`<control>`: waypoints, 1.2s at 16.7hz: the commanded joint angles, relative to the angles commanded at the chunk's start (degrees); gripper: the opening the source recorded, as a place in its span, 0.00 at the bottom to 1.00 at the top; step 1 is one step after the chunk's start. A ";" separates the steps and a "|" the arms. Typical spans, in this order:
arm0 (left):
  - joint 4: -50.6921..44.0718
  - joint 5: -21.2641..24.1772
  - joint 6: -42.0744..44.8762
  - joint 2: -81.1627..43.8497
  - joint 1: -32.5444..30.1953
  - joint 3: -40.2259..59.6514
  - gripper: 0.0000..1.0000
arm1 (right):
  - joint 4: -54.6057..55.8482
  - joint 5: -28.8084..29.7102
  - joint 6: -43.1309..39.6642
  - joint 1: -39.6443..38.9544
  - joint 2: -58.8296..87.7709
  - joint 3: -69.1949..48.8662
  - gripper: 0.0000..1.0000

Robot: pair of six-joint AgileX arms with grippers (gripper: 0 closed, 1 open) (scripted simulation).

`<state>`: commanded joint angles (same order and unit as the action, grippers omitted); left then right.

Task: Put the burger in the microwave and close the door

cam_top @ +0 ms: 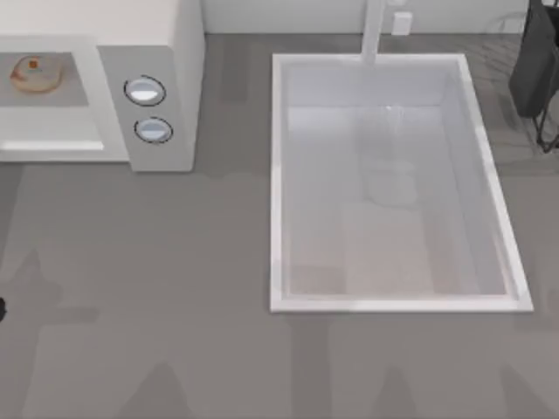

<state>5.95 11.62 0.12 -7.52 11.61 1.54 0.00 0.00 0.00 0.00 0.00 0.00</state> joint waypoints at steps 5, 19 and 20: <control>2.61 4.98 0.05 -3.30 4.98 0.67 0.00 | 0.00 0.00 0.00 0.00 0.00 0.00 1.00; -3.59 0.45 -0.01 1.77 0.57 1.45 0.00 | 0.00 0.00 0.00 0.00 0.00 0.00 1.00; -4.18 -0.70 -0.03 2.29 -0.57 1.51 0.00 | 0.00 0.00 0.00 0.00 0.00 0.00 1.00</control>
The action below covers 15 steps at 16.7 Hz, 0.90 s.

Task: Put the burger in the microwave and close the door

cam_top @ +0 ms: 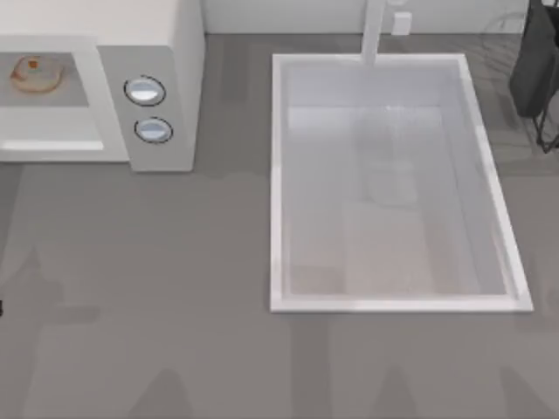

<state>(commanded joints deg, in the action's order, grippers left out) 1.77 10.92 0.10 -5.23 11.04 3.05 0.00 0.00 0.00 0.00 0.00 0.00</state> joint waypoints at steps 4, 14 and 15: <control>-3.58 -8.85 -0.12 3.69 -8.86 -0.14 0.00 | 0.00 0.00 0.00 0.00 0.00 0.00 1.00; -6.89 -17.72 -0.24 7.68 -17.73 -0.63 0.00 | 0.00 0.00 0.00 0.00 0.00 0.00 1.00; -7.23 -17.35 0.21 7.07 -17.17 -0.02 0.00 | 0.00 0.00 0.00 0.00 0.00 0.00 1.00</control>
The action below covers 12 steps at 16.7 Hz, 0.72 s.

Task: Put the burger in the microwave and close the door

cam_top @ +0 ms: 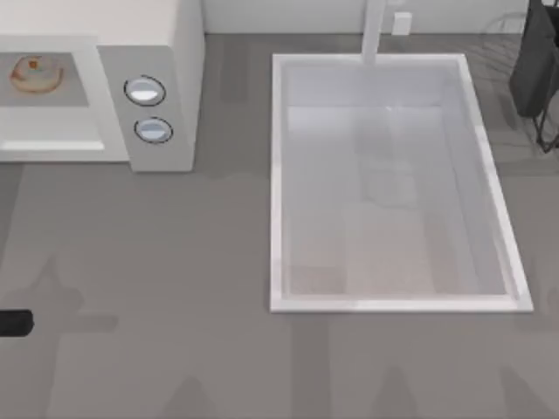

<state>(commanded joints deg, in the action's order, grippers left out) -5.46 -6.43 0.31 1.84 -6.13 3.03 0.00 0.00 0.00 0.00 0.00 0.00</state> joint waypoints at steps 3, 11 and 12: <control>-2.90 3.15 3.85 -5.48 4.71 5.33 0.00 | 0.00 0.00 0.00 0.00 0.00 0.00 1.00; -18.19 20.60 24.62 -44.56 30.58 35.07 0.00 | 0.00 0.00 0.00 0.00 0.00 0.00 1.00; -20.32 23.14 27.58 -50.84 34.33 39.30 0.00 | 0.00 0.00 0.00 0.00 0.00 0.00 1.00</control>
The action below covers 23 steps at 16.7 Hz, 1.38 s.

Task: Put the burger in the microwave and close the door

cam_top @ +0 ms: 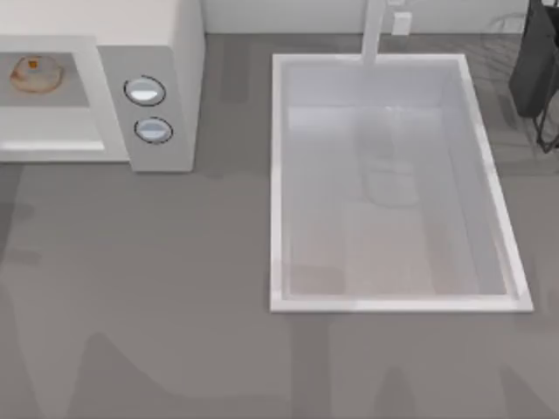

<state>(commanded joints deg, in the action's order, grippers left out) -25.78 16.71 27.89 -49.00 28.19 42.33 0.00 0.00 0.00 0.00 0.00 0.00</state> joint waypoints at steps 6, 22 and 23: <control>-11.33 13.93 15.95 -33.62 20.39 22.90 0.00 | 0.00 0.00 0.00 0.00 0.00 0.00 1.00; -11.24 21.39 24.38 -50.72 31.22 30.77 0.00 | 0.00 0.00 0.00 0.00 0.00 0.00 1.00; -9.07 21.41 24.42 -51.38 31.26 29.32 0.00 | 0.00 0.00 0.00 0.00 0.00 0.00 1.00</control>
<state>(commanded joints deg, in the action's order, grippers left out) -34.86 38.12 52.30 -100.38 59.45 71.65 0.00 0.00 0.00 0.00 0.00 0.00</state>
